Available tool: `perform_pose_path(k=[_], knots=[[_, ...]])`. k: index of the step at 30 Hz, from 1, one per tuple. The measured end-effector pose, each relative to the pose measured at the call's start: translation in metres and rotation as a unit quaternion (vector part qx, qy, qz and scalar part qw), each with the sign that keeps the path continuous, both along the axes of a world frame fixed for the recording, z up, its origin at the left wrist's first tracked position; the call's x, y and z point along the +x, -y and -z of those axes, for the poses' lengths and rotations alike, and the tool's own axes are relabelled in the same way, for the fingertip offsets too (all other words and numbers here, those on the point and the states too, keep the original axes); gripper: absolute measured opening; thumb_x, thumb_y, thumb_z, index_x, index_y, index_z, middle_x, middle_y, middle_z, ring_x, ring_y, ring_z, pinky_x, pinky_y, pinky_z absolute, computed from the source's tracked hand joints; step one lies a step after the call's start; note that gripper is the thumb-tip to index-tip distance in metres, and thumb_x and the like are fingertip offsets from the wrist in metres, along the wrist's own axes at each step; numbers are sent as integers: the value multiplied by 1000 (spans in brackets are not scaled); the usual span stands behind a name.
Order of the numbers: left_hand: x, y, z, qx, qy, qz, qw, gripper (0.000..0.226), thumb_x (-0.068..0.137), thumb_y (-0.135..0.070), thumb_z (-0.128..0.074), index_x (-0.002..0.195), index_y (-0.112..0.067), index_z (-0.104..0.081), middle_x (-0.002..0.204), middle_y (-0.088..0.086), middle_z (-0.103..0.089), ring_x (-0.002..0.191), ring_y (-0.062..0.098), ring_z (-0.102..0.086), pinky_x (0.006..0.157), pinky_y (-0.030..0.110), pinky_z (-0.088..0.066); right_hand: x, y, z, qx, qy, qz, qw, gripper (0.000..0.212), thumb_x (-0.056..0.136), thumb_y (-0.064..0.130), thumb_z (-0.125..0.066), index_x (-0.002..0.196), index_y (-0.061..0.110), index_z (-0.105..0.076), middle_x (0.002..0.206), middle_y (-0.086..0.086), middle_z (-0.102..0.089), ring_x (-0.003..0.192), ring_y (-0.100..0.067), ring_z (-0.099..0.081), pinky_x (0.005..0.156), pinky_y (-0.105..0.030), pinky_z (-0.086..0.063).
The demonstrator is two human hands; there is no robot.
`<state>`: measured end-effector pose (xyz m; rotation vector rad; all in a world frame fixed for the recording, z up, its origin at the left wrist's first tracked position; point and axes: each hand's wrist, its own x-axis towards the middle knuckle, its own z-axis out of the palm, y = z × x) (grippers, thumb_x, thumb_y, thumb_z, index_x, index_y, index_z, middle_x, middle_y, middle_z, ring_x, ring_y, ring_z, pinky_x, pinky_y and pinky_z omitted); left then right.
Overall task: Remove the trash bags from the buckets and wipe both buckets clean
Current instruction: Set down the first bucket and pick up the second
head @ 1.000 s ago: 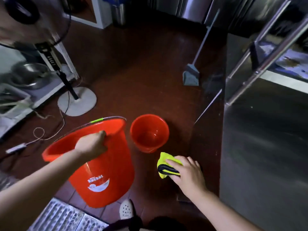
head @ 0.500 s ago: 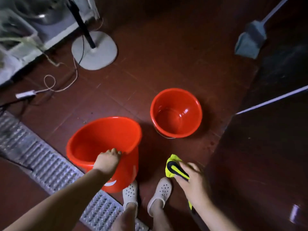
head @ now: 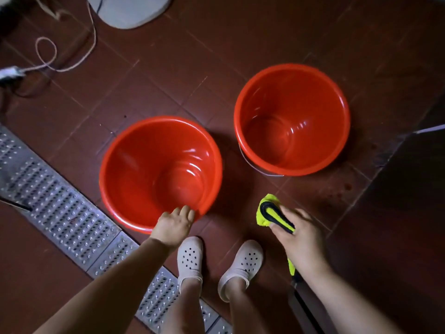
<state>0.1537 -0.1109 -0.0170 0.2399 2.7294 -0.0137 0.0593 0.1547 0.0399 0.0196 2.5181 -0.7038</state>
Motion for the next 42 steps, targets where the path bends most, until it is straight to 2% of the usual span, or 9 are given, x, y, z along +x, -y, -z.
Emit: perform_pose_path(k=[4,7,10,15,18,22,28,33,42], knots=[[14,-15,24,-18,66,-18,997,28,67,-8,-35,62,-12,-62,54,4,-53,40,22,-52,32,19,-37,-4,-6,15,0,-3,33,999,44,75,20,-77,117,14,-67,112,-7,-63,105,-30,-59,91,-46,-48],[12,-22,25,-9,104,-47,993,9,56,-16,-69,59,-12,-63,53,5,-54,39,22,-53,33,19,-40,-13,-7,17,-7,-9,50,999,44,76,20,-76,118,14,-66,111,-6,-62,104,-29,-59,91,-44,-47],[-5,-33,18,29,156,-110,981,57,19,-37,-93,60,-10,-65,52,4,-56,39,22,-55,35,18,-38,-28,-10,12,-6,-28,68,997,44,76,22,-75,118,15,-66,110,-6,-62,104,-30,-59,91,-46,-47],[-83,-68,-10,127,43,-181,974,40,81,-38,-68,108,-9,-61,96,9,-64,83,31,-64,58,34,-48,-55,-15,-2,-11,-63,102,993,45,76,21,-75,119,13,-65,107,-8,-63,103,-32,-58,90,-46,-47],[-145,-96,-7,251,17,-344,905,44,89,-29,-58,123,-5,-46,115,17,-58,105,35,-55,80,38,-42,-69,-20,-2,-18,-75,120,990,46,77,26,-75,121,18,-64,109,-2,-62,103,-26,-58,90,-41,-48],[-201,-126,21,323,72,-581,743,62,87,-27,-64,128,7,-33,128,27,-50,118,41,-49,92,39,-38,-80,-30,11,-22,-86,145,985,47,78,27,-74,123,18,-63,112,1,-61,105,-23,-59,93,-41,-48],[-224,-142,64,327,66,-693,639,61,78,-25,-74,118,7,-41,120,27,-58,111,39,-57,91,38,-44,-73,-47,22,-18,-123,172,977,47,75,26,-76,120,15,-65,114,-3,-62,108,-27,-57,91,-48,-48],[-224,-138,60,320,55,-711,623,37,71,-13,-65,105,2,-60,103,21,-67,97,38,-63,86,42,-51,-64,-55,4,5,-146,166,975,47,73,22,-79,118,15,-67,118,-7,-62,113,-31,-52,95,-50,-44],[-170,-110,-83,346,39,-632,692,21,69,-10,-68,88,-4,-61,85,17,-66,82,35,-64,68,38,-49,-52,-36,-130,60,-196,44,978,53,66,29,-83,117,28,-67,113,0,-65,96,-30,-59,80,-43,-47]])
